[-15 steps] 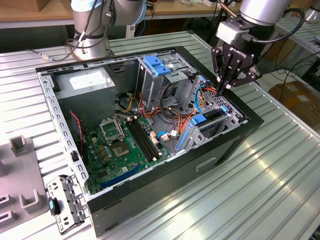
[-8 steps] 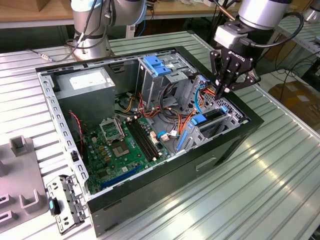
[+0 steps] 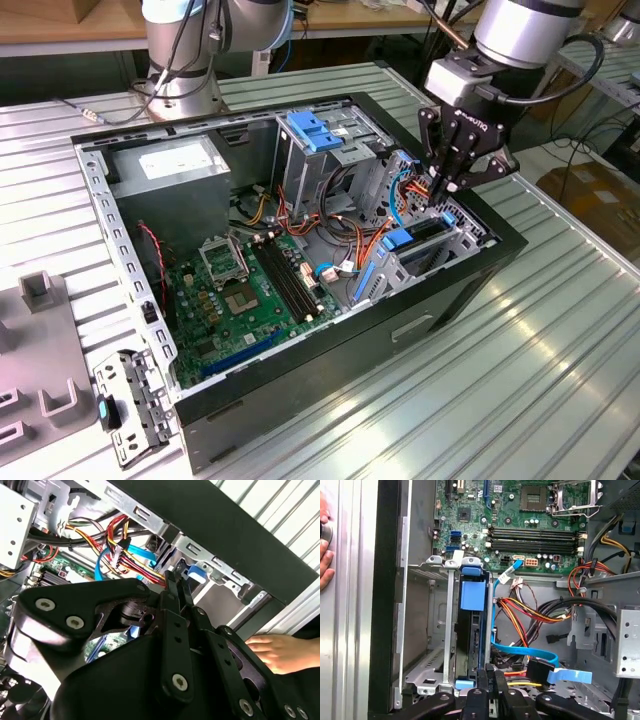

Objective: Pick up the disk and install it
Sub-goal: 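Insert the first disk wire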

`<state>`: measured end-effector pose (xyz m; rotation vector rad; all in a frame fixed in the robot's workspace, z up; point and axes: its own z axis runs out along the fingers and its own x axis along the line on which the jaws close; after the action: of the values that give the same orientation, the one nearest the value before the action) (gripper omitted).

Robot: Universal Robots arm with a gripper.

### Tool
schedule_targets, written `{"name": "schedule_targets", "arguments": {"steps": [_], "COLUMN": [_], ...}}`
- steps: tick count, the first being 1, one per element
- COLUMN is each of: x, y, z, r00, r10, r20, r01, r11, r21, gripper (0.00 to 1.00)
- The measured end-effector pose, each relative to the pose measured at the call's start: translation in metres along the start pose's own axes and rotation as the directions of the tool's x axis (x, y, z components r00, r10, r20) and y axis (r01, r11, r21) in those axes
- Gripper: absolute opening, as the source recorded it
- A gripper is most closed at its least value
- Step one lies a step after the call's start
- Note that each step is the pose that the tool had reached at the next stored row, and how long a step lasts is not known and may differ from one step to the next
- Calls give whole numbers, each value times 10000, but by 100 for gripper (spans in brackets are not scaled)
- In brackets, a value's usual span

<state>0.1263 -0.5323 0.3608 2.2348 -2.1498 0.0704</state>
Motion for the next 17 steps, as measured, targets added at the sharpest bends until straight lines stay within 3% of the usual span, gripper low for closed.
{"name": "schedule_targets", "arguments": {"steps": [3, 11, 17], "x": [7, 117, 114], "y": [50, 57, 93], "z": [43, 92, 133], "r00": [10000, 9999, 9992], "r10": [23, 107, 393], "r20": [-1, 2, 0], "r01": [-23, -107, -393], "r11": [10000, 9999, 9992], "r21": [-1, -6, -24], "gripper": [17, 17, 17]}}
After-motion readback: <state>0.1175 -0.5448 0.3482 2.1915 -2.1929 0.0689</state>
